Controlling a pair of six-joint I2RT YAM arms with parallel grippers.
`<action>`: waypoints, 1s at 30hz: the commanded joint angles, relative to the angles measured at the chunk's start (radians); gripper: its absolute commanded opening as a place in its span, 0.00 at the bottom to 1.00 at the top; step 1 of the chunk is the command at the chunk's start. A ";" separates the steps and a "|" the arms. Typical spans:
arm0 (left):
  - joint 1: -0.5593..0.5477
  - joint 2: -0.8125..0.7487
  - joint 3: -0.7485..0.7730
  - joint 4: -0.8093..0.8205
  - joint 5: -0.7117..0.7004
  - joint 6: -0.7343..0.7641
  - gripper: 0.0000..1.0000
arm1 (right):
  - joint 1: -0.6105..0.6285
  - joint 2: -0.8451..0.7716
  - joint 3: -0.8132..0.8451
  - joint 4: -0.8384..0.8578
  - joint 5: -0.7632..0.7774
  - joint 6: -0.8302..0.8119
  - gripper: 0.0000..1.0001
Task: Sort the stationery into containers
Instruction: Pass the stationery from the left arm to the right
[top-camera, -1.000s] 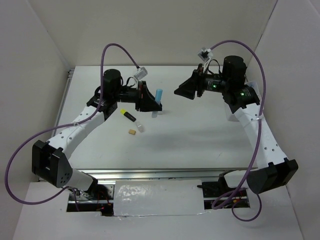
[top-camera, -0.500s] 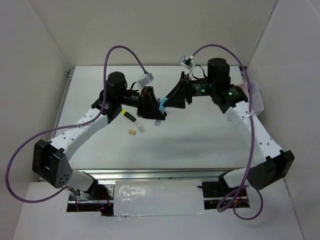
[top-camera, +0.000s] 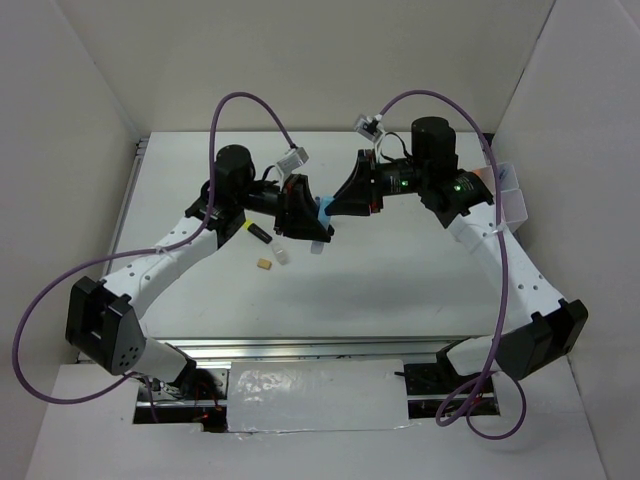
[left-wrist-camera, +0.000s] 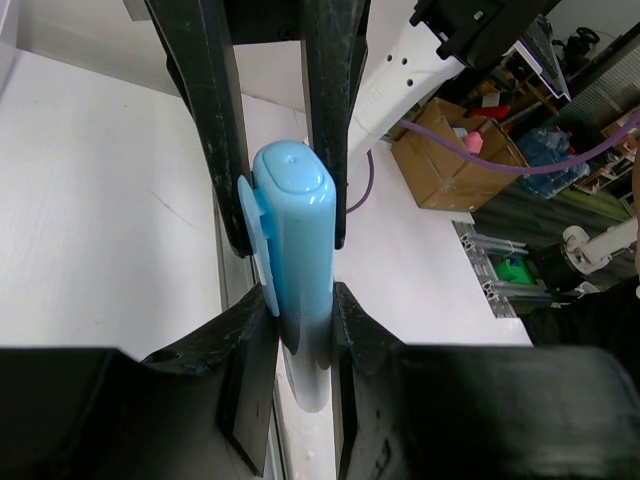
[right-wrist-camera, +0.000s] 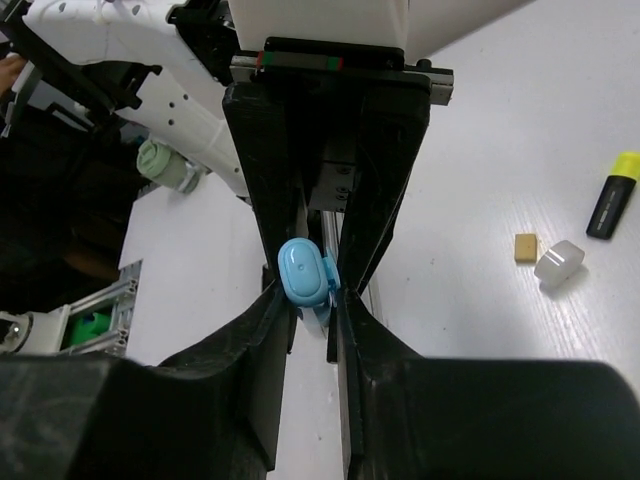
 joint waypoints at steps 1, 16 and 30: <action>-0.004 0.012 -0.002 0.052 0.033 0.010 0.00 | 0.005 -0.009 0.014 0.029 -0.003 0.004 0.17; -0.007 0.017 -0.008 0.058 0.033 0.000 0.00 | 0.014 -0.001 0.028 0.050 0.004 0.043 0.51; -0.015 0.015 -0.007 0.034 0.036 0.016 0.00 | 0.032 0.011 0.029 0.060 0.035 0.040 0.38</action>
